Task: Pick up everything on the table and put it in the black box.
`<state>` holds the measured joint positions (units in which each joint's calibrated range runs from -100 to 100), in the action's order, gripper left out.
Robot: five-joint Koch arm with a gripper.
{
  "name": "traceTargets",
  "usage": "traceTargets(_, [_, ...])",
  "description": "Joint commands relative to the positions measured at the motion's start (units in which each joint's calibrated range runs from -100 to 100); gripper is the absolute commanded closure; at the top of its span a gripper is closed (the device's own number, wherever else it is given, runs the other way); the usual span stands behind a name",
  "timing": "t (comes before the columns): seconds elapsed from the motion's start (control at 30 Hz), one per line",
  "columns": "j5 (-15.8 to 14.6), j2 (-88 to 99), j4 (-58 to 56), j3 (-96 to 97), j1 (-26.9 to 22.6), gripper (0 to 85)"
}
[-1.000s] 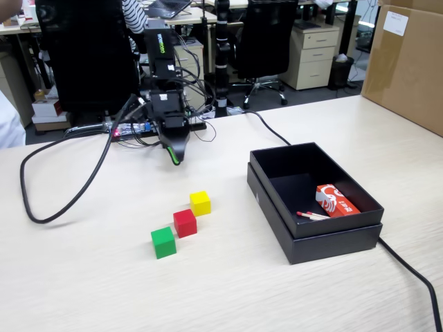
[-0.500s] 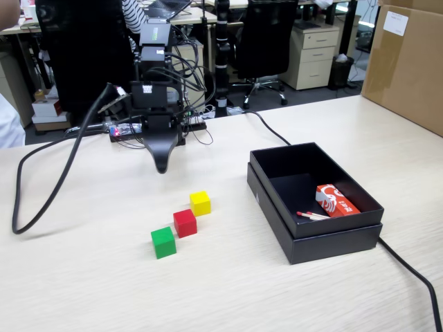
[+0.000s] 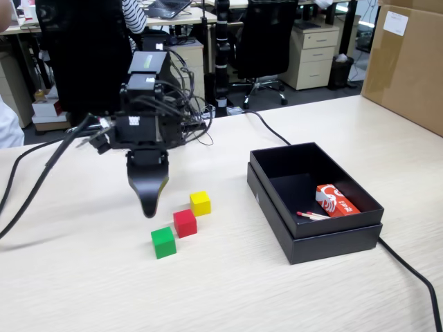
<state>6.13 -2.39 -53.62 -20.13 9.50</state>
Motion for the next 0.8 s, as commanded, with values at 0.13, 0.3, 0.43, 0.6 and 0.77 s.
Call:
traceTargets(0.13, [0.6,-8.4,-0.2,-10.4,-0.1,38.0])
traceTargets(0.3, [0.6,-12.6,-0.2,-13.3,-0.9,38.0])
traceTargets(0.43, [0.6,-16.0,-0.6,-14.7,-1.4,38.0])
traceTargets(0.6, [0.3,-18.4,-0.7,-15.1,-1.6,43.4])
traceTargets(0.77, [0.0,-21.1,-2.1,-18.0,-1.5,68.6])
